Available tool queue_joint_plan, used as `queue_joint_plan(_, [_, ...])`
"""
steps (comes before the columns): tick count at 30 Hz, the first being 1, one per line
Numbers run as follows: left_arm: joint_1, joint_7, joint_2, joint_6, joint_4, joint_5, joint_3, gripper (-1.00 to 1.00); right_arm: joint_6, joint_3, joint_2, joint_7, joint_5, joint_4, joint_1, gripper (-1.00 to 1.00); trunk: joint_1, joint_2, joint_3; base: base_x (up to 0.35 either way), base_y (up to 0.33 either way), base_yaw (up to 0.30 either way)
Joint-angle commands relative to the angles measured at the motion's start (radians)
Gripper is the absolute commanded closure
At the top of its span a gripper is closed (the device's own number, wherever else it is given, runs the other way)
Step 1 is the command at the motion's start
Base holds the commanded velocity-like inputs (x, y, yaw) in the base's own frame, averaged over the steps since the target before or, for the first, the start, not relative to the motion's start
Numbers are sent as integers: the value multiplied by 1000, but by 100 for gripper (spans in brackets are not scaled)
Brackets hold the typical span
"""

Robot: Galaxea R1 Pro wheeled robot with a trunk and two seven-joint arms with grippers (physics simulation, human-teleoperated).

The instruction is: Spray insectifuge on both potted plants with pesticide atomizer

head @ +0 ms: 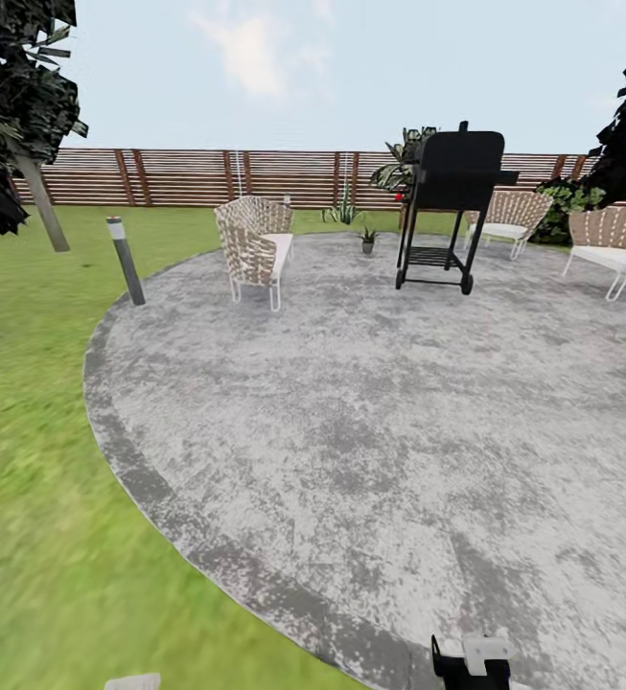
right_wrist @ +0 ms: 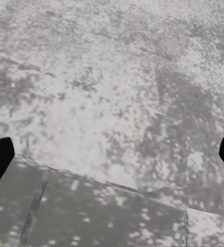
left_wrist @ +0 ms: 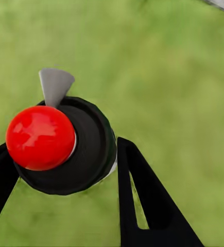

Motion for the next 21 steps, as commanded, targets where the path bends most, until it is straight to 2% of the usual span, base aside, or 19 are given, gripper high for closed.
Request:
queue_joint_plan(1, [-1,-1,0,-3,1,4,2,100,-2,9,0,-4,-6,0,0,-100,0,0,-1,340,0,0])
queue_joint_plan(21, [-1,-1,0,-3,1,4,2,100,-2,9,0,-4,-6,0,0,-100,0,0,-1,340,0,0])
